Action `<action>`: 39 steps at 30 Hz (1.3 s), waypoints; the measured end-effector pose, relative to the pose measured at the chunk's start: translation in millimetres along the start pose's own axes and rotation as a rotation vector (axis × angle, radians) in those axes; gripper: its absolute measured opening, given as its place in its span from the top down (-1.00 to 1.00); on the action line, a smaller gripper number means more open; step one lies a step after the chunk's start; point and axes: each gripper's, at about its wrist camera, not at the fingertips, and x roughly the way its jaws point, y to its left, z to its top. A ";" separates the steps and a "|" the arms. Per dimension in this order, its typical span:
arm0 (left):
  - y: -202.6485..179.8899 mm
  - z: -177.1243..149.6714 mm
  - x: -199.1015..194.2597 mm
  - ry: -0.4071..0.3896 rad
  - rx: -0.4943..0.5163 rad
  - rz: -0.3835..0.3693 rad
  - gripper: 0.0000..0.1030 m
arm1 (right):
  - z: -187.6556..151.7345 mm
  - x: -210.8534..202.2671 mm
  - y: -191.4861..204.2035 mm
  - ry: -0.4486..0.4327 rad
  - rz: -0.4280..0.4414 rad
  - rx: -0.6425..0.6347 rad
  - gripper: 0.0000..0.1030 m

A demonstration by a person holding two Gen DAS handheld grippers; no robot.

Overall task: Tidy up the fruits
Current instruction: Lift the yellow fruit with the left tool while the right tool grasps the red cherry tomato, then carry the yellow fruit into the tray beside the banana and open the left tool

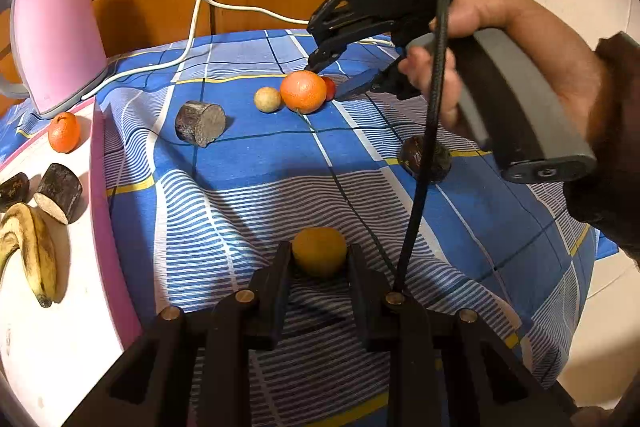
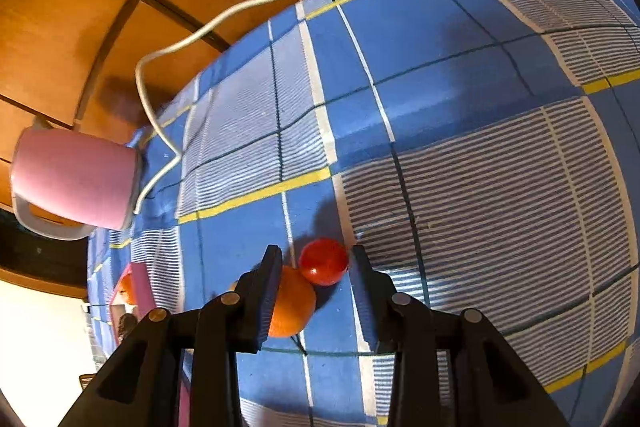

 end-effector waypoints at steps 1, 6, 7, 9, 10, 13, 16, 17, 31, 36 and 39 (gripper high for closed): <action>0.1 0.0 -0.1 0.000 0.000 0.000 0.47 | 1.3 2.1 0.9 -0.003 -0.007 -0.004 0.32; -0.1 -0.1 0.5 0.001 -0.002 0.001 0.47 | 4.1 3.3 1.7 -0.009 -0.023 -0.016 0.51; 0.2 -0.1 0.4 0.001 -0.004 0.000 0.47 | 4.2 2.9 1.5 -0.011 -0.019 -0.016 0.51; 0.8 0.2 0.7 0.002 -0.006 0.000 0.47 | 3.2 -4.1 -3.9 -0.027 0.001 0.000 0.51; 0.9 0.4 0.8 0.002 -0.006 0.000 0.47 | 2.8 -7.9 -6.5 -0.037 0.002 0.003 0.51; 0.9 0.9 1.6 0.003 -0.006 0.000 0.47 | -1.2 -32.6 -18.0 -0.083 0.000 -0.012 0.51; 0.9 0.9 1.7 0.004 -0.008 0.000 0.47 | -10.1 -55.7 -30.1 -0.121 -0.056 -0.053 0.51; 0.9 1.0 1.8 0.005 -0.009 0.000 0.47 | -16.0 -64.5 -37.9 -0.122 -0.081 -0.074 0.51; 2.7 11.5 -1.8 0.047 -0.038 -0.029 0.49 | -59.4 -83.6 -94.0 -0.139 -0.239 -0.135 0.51; 8.1 23.5 -31.9 -0.011 -0.084 -0.085 0.49 | -61.5 -84.5 -96.4 -0.153 -0.224 -0.127 0.51; 26.2 29.4 -53.2 -0.045 -0.158 -0.102 0.49 | -61.8 -83.9 -97.1 -0.153 -0.209 -0.121 0.51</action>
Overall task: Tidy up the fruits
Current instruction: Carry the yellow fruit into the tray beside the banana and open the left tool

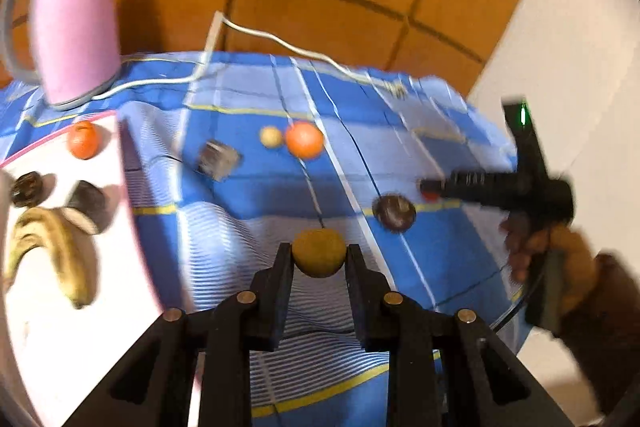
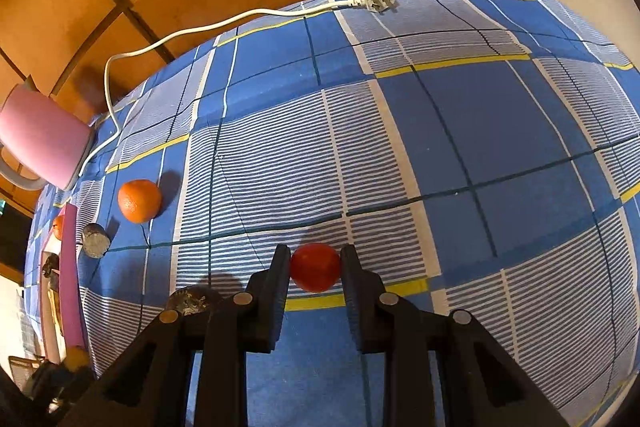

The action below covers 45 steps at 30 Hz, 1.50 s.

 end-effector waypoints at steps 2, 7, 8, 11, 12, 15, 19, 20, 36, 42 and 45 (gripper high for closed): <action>16.8 5.8 -15.7 -0.022 -0.066 -0.003 0.49 | -1.8 -1.0 0.3 -0.001 0.001 -0.002 0.50; 66.5 15.1 -55.9 -0.101 -0.172 0.087 0.49 | -2.3 0.0 5.9 -0.007 -0.024 -0.037 0.50; 80.1 15.7 -60.9 -0.110 -0.202 0.111 0.49 | -2.6 0.2 7.0 -0.009 -0.029 -0.045 0.50; 119.1 13.0 -74.2 -0.132 -0.294 0.181 0.49 | -2.8 0.6 8.1 -0.012 -0.033 -0.051 0.50; 132.2 10.5 -77.1 -0.129 -0.329 0.205 0.49 | -3.1 0.6 8.2 -0.014 -0.034 -0.054 0.50; 162.8 1.3 -81.0 -0.107 -0.417 0.256 0.49 | -3.1 0.5 8.5 -0.015 -0.037 -0.056 0.50; 185.2 -8.2 -74.7 -0.062 -0.448 0.304 0.49 | -3.2 0.5 9.0 -0.015 -0.039 -0.057 0.50; 188.6 -9.6 -70.4 -0.042 -0.444 0.326 0.49 | -3.2 0.5 8.9 -0.015 -0.039 -0.056 0.50; 171.2 -17.8 -66.8 -0.055 -0.367 0.506 0.06 | -1.4 1.3 10.8 -0.013 -0.053 -0.056 0.50; 142.6 -18.1 -72.9 -0.091 -0.327 0.476 -0.03 | -1.7 1.1 10.4 -0.015 -0.051 -0.053 0.50; 128.3 -18.2 -73.5 -0.093 -0.295 0.458 -0.05 | -1.4 0.9 9.8 -0.015 -0.050 -0.054 0.50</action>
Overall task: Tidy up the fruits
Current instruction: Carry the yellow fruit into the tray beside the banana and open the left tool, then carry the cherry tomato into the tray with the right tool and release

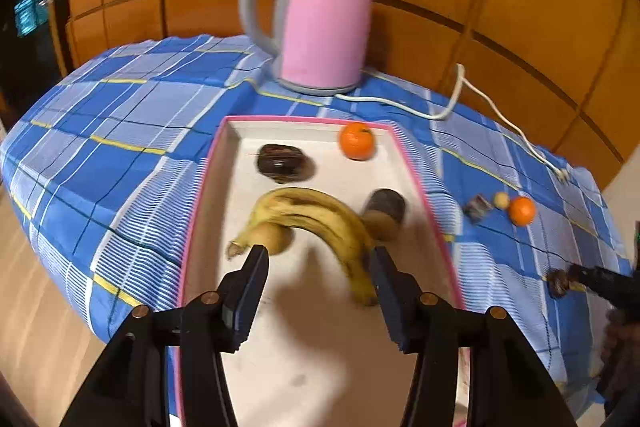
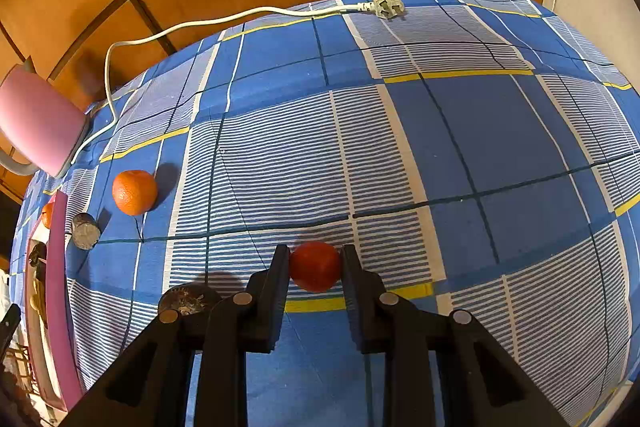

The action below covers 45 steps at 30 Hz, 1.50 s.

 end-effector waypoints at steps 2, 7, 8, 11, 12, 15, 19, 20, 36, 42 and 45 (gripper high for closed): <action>-5.9 -2.2 -2.3 0.002 0.010 -0.018 -0.06 | 0.1 -0.4 0.0 0.000 0.002 0.001 0.51; -16.6 -9.8 -6.1 0.011 0.036 -0.036 -0.08 | -3.4 -3.3 -0.1 -0.001 0.010 -0.005 0.51; -18.0 -11.0 -6.3 0.012 0.041 -0.038 -0.08 | -4.1 -4.1 -0.3 -0.002 0.012 -0.005 0.51; -20.6 -14.4 -6.3 0.018 0.051 -0.040 -0.08 | -5.4 -5.3 -0.1 -0.002 0.011 -0.008 0.51; -20.4 -15.4 -6.9 0.018 0.050 -0.041 -0.08 | -5.7 -5.4 -0.4 -0.003 0.011 -0.009 0.51; -20.3 -17.1 -6.8 0.019 0.053 -0.041 -0.08 | -6.5 -6.2 0.8 -0.002 0.013 -0.010 0.51; -19.7 -17.6 -6.9 0.020 0.051 -0.042 -0.08 | -9.9 -10.3 4.6 -0.008 0.017 -0.026 0.51; -19.4 -17.7 -6.7 0.020 0.051 -0.043 -0.08 | -10.4 -12.4 5.6 -0.014 0.018 -0.028 0.51; -10.0 -21.9 -4.8 0.023 0.026 -0.040 -0.08 | -22.1 -54.4 98.7 -0.041 0.238 -0.253 0.51; -2.1 -22.1 -6.7 0.011 0.007 -0.031 -0.08 | -45.7 -52.3 179.8 0.026 0.375 -0.424 0.51; 3.7 -21.4 -7.9 0.002 -0.006 -0.022 -0.08 | -57.0 -49.5 219.7 0.052 0.419 -0.499 0.51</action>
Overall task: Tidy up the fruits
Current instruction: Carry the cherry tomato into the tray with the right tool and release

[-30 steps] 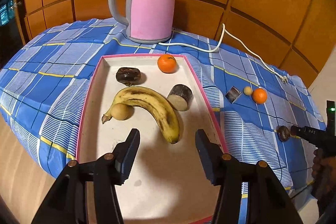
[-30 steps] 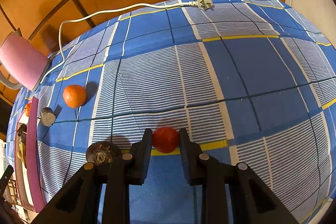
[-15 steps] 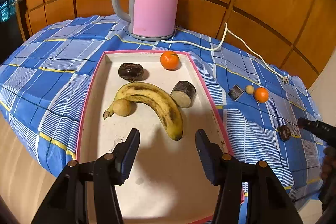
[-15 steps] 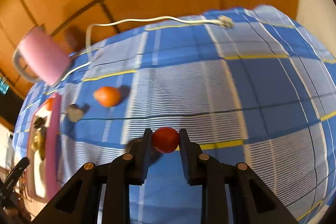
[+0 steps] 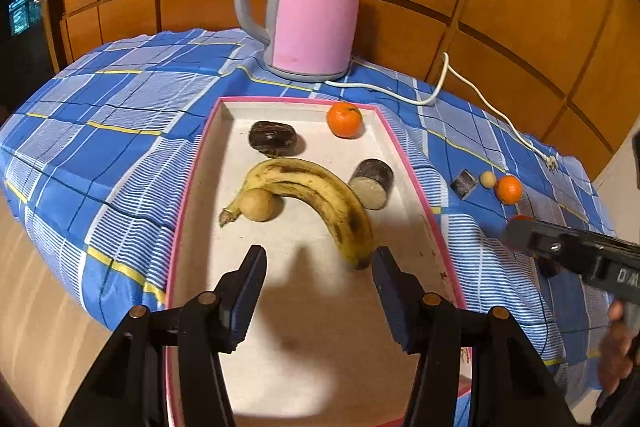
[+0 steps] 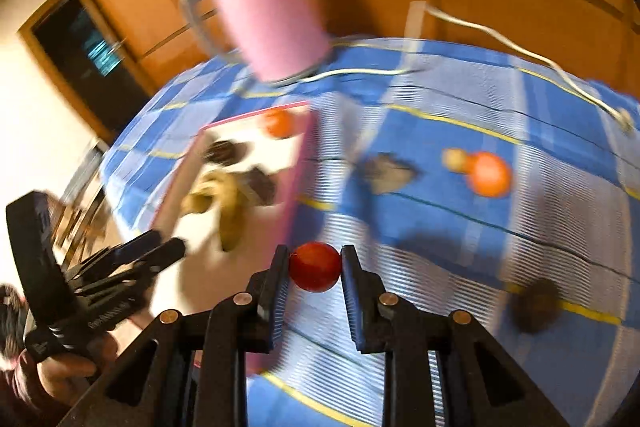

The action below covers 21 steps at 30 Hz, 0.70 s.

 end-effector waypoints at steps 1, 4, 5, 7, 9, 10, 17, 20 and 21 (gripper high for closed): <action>2.3 0.5 -0.6 -0.004 -0.006 0.002 -0.08 | 2.7 5.3 11.0 0.007 0.012 -0.020 0.51; 7.9 1.6 -1.3 -0.007 -0.020 0.012 -0.08 | 10.3 20.5 35.4 0.026 0.026 -0.080 0.51; 10.6 2.1 -2.0 -0.011 -0.026 0.017 -0.08 | 11.7 25.9 42.8 0.034 0.028 -0.096 0.51; 14.3 2.5 -1.9 -0.010 -0.032 0.027 -0.08 | 15.7 37.9 53.5 0.044 0.025 -0.123 0.51; 18.1 3.1 -2.7 -0.011 -0.040 0.034 -0.08 | 16.9 44.7 58.3 0.049 0.027 -0.137 0.51; 19.7 3.2 -3.3 -0.013 -0.042 0.036 -0.08 | 18.5 50.3 59.2 0.054 0.025 -0.140 0.51; 27.8 3.7 -3.2 -0.017 -0.061 0.042 -0.08 | 21.1 68.9 60.7 0.082 0.000 -0.142 0.50; 27.3 2.7 -1.9 -0.013 -0.060 0.042 -0.08 | 21.0 72.7 57.8 0.086 0.007 -0.119 0.46; 27.0 2.5 -1.7 -0.012 -0.061 0.043 -0.08 | 21.5 74.4 57.7 0.087 0.006 -0.111 0.37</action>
